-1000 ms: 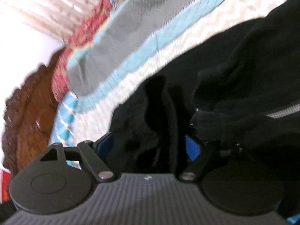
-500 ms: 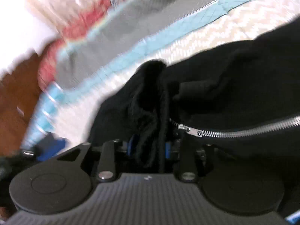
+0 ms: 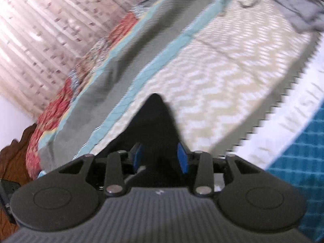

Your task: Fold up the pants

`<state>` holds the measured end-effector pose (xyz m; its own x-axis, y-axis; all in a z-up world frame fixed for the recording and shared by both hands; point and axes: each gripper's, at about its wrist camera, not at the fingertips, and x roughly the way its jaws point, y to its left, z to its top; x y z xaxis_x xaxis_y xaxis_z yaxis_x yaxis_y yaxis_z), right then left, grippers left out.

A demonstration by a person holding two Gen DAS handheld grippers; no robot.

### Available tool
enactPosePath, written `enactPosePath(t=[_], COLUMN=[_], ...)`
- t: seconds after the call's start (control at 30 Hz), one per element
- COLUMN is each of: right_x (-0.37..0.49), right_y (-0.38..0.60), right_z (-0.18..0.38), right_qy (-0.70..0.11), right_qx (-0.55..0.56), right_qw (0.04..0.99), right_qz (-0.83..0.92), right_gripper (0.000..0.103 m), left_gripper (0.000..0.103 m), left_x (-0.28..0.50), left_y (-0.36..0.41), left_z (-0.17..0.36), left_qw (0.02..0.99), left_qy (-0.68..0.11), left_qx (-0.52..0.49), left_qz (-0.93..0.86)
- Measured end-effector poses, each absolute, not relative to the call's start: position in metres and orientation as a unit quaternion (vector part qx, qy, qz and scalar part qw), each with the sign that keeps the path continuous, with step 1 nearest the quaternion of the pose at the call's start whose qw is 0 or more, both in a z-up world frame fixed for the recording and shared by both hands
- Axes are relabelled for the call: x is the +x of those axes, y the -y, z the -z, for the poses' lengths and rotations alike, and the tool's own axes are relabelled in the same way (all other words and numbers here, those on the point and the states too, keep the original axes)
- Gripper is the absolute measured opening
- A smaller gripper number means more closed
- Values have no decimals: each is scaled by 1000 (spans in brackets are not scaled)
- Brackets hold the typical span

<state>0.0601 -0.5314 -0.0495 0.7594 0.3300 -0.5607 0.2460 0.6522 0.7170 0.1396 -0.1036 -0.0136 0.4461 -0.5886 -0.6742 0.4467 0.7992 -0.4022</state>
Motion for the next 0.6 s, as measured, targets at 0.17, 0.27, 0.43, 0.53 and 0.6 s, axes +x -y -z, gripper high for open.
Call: enactPosePath(t=[0.17,0.27,0.43,0.53,0.6], right_x=[59,58,58,56,51], right_y=[518,509,508,513,516], right_z=[63,64,60,64,65], right_qy=[-367,-372,-367,-365,-364], right_qx=[418,416,413,431,441], right_qw=[830,828,832,823,818], right_qz=[-41,-55,-60,-61,-60], right_gripper=[48,48,48,47,46], left_gripper=[6,6,6,25,29], left_x=[175,176,157,143,130], left_y=[101,112,136,148,156], left_z=[59,54,39,26,20], left_qw=[822,823,846,852,860], left_qy=[-493,-499,-476,-469,-460], left_qx=[-124,-88,3,31,58], left_qz=[257,254,240,229,215])
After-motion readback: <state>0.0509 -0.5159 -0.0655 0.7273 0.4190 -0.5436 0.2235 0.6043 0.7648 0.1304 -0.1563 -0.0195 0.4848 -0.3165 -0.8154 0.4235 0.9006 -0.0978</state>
